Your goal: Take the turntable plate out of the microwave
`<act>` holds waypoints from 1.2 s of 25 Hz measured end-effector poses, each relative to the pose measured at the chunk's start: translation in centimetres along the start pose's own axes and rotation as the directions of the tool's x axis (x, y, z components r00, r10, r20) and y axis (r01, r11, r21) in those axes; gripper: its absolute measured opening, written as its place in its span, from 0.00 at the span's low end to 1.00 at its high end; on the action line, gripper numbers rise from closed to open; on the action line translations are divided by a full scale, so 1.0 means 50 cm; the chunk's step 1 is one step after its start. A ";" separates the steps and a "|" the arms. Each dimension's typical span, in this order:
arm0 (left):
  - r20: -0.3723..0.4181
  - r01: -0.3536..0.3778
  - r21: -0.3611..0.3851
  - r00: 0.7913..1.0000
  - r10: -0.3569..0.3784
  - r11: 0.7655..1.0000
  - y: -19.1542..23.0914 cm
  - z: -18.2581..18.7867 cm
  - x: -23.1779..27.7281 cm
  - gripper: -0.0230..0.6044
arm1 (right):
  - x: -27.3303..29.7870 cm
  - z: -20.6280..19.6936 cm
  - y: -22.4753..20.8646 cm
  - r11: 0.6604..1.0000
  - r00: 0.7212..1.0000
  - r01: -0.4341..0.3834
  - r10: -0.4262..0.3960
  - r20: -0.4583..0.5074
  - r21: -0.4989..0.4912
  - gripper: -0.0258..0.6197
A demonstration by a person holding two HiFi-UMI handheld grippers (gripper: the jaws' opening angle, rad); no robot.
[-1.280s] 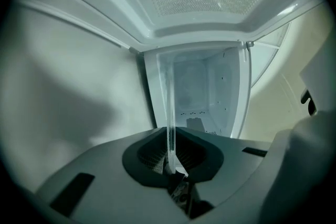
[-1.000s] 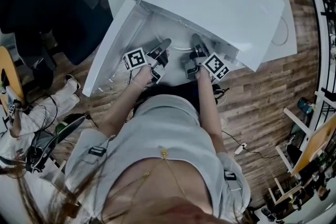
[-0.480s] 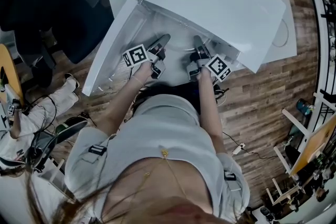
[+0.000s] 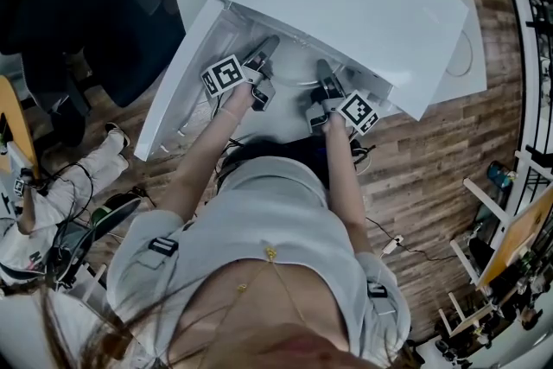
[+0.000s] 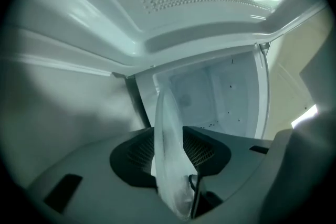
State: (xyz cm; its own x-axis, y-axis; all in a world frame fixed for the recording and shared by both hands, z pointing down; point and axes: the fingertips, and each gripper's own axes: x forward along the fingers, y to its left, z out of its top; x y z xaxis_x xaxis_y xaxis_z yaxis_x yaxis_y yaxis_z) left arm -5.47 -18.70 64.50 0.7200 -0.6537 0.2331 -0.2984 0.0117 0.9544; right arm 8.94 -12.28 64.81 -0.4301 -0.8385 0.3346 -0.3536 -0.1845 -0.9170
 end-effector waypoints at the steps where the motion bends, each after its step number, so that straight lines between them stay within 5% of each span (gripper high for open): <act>1: 0.009 0.011 -0.011 1.000 -0.011 1.000 -0.003 0.002 0.006 0.31 | 0.000 0.000 0.001 1.000 1.000 -0.003 0.003 0.003 0.000 0.16; 5: 0.029 0.011 -0.038 1.000 -0.010 0.999 -0.003 0.008 0.018 0.16 | 0.000 0.002 0.001 1.000 1.000 -0.012 0.012 0.014 -0.003 0.16; 8: 0.050 0.029 -0.075 0.998 -0.025 0.997 -0.002 0.007 0.014 0.13 | -0.001 0.000 -0.002 1.000 1.000 -0.017 0.017 0.021 0.008 0.15; 13: 0.057 0.038 -0.096 0.998 -0.032 0.995 0.000 -0.001 0.000 0.13 | 0.000 -0.001 0.022 0.994 0.997 -0.082 0.083 0.009 -0.065 0.15; 30: 0.107 0.058 -0.094 0.993 -0.048 0.994 -0.021 -0.012 -0.049 0.12 | -0.028 -0.020 0.030 0.993 0.996 -0.093 0.093 -0.003 -0.066 0.16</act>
State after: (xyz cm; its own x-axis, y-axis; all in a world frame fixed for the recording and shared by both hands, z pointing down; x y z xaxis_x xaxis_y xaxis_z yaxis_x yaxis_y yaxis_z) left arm -6.54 -16.68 63.05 0.6622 -0.7308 0.1656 -0.1959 0.0445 0.9796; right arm 8.15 -10.88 63.19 -0.4634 -0.8507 0.2482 -0.3658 -0.0715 -0.9280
